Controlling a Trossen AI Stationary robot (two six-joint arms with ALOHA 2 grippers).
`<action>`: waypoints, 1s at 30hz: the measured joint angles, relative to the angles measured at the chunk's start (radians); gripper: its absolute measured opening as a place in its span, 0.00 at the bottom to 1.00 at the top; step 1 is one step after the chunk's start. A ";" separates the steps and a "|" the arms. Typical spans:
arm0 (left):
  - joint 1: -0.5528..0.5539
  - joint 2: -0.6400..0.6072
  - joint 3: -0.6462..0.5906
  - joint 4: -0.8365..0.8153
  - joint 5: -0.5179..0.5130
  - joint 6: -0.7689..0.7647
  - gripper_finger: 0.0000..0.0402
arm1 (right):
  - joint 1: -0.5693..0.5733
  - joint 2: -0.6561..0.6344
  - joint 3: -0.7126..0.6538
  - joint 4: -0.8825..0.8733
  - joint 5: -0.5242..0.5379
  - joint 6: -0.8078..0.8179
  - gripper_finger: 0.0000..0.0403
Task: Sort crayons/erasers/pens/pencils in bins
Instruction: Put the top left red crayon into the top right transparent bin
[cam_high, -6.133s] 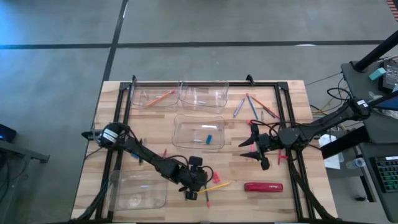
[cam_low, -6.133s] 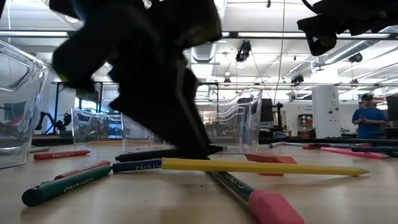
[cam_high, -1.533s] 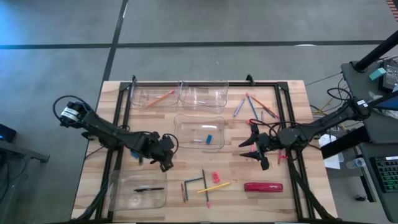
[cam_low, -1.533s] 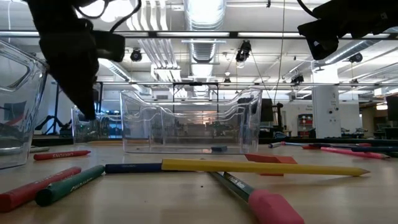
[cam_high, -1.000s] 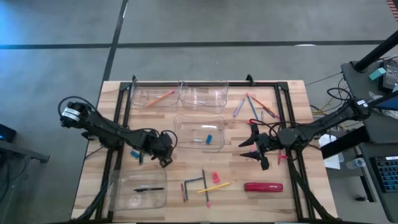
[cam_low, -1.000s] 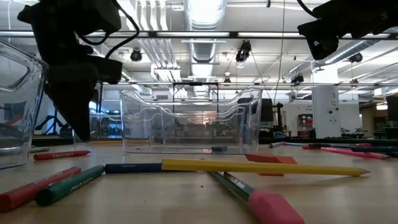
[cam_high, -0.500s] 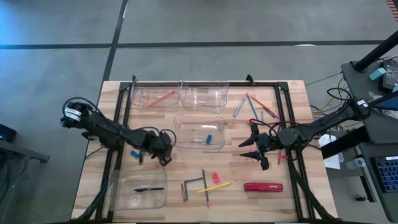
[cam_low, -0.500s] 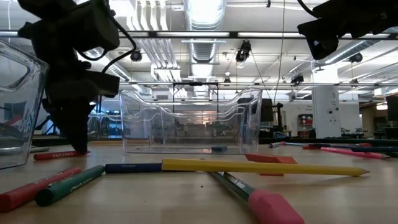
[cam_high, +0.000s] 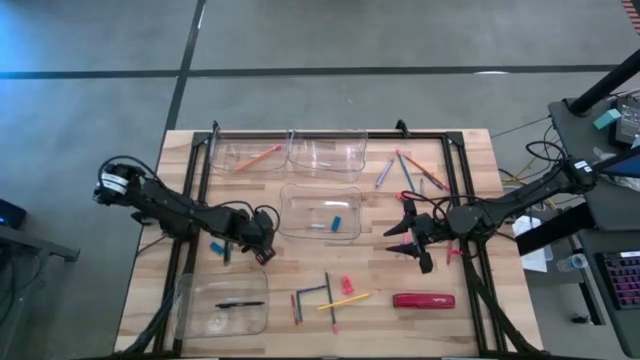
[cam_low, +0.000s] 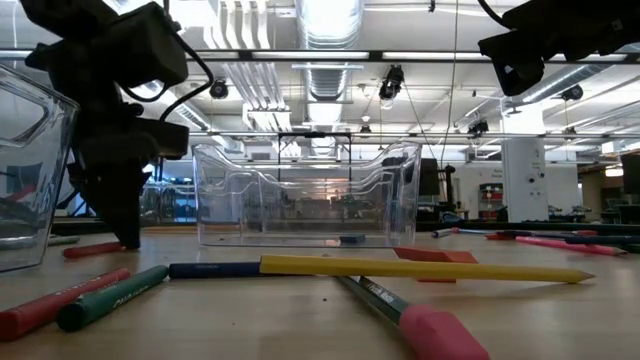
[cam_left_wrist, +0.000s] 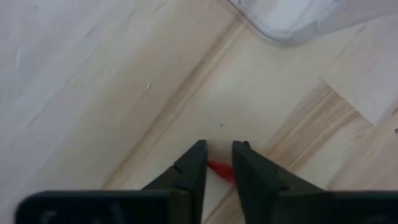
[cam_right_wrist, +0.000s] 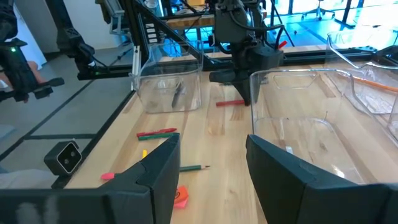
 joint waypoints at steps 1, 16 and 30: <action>0.002 0.000 0.000 -0.001 -0.001 0.000 0.10 | 0.000 0.000 0.000 0.000 0.000 0.000 0.43; 0.050 -0.015 0.004 -0.008 0.003 0.003 0.00 | 0.000 0.000 0.000 0.000 0.000 0.000 0.43; 0.048 -0.314 0.001 -0.253 -0.020 -0.065 0.02 | 0.000 0.000 -0.001 -0.004 0.000 0.000 0.43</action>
